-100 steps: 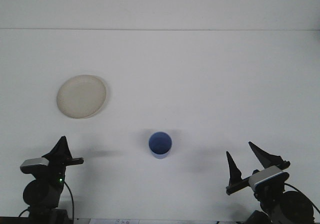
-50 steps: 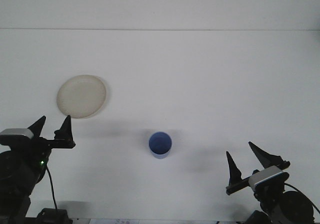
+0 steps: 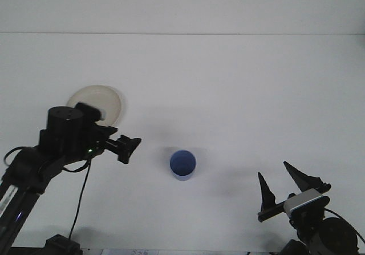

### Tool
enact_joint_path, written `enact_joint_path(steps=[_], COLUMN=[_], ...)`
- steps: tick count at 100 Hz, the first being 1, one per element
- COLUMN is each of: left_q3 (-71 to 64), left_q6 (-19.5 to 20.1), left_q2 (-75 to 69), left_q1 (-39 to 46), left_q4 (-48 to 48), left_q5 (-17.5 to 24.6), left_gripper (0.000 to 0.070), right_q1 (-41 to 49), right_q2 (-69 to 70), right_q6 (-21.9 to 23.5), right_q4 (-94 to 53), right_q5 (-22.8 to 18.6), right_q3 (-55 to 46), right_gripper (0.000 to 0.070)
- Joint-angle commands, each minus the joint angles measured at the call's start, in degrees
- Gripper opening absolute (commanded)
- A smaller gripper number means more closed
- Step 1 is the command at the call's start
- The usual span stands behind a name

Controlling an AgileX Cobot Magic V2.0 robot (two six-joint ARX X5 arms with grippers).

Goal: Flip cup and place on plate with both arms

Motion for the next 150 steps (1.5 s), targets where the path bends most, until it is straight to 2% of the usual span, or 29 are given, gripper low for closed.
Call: enact_joint_path(steps=[1, 25, 47, 63, 112, 118, 131, 144, 150], left_q3=[3.04, 7.82, 8.44, 8.44, 8.44, 8.44, 8.44, 8.44, 8.44], left_q6=[2.21, 4.87, 7.45, 9.22, 10.19, 10.21, 10.21, 10.36, 10.62], left_q2=[4.42, 17.03, 24.39, 28.17, 34.47, 34.64, 34.67, 34.71, 34.71], left_q1=[-2.97, -12.31, -16.22, -17.84, -19.12, -19.12, -19.45, -19.56, -19.89], left_q4=[-0.57, -2.25, -3.19, -2.51, 0.39, 0.55, 1.88, 1.70, 1.73], left_q5=[0.13, -4.68, -5.07, -8.72, -8.76, -8.76, -8.76, -8.76, -8.76], left_gripper=[0.0585, 0.0585, 0.0585, 0.0585, 0.0580, 0.0536, 0.0302, 0.0229, 0.0112], right_q1=[0.57, 0.57, 0.57, 0.57, 0.57, 0.57, 0.57, 0.57, 0.57], right_q2=[0.13, 0.11, 0.13, 0.13, 0.11, 0.13, 0.11, 0.13, 0.11], right_q6=[0.57, 0.57, 0.57, 0.57, 0.57, 0.57, 0.57, 0.57, 0.57], right_q4=[0.52, 0.44, 0.07, 0.07, 0.07, 0.04, 0.04, 0.04, 0.04], right_q5=[0.00, 0.00, 0.00, 0.00, 0.00, 0.00, 0.00, 0.00, 0.00], right_q3=[0.13, 0.13, 0.13, 0.13, 0.13, 0.13, 0.13, 0.13, 0.13], right_gripper=[0.0496, 0.0496, 0.0496, 0.0495, 0.0495, 0.0496, 0.0496, 0.0495, 0.0495])
